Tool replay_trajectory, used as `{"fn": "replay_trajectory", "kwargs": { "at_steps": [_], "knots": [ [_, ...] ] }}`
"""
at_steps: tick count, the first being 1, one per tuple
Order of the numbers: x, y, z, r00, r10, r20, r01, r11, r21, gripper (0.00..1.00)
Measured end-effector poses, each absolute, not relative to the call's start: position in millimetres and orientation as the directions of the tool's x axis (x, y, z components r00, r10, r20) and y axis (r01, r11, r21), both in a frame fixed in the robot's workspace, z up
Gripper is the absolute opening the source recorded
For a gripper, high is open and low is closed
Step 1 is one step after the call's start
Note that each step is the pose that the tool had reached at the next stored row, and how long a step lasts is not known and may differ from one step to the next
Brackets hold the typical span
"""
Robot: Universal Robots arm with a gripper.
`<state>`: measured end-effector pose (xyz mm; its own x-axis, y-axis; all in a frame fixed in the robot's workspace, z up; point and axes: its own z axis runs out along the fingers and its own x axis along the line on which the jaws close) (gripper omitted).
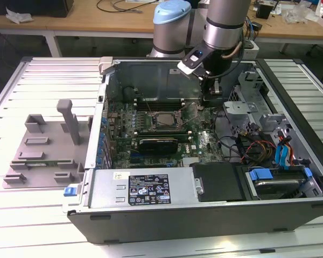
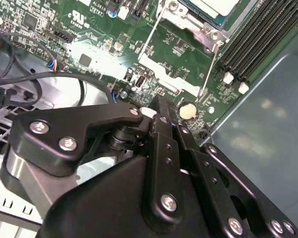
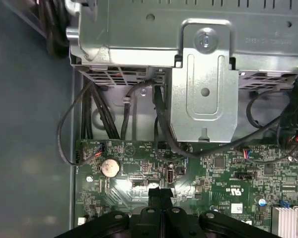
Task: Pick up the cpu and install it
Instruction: 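Close the cpu cover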
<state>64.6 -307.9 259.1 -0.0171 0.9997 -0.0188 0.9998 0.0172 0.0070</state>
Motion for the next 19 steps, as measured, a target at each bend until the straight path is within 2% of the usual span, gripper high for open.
{"fn": "replay_trajectory", "kwargs": {
  "at_steps": [7,19],
  "knots": [
    [66.3,-308.0,247.2,-0.017,1.0,-0.019,1.0,0.017,-0.003,0.11],
    [45.0,-307.9,246.6,-0.017,1.0,-0.019,1.0,0.017,0.002,0.11]
  ]
}}
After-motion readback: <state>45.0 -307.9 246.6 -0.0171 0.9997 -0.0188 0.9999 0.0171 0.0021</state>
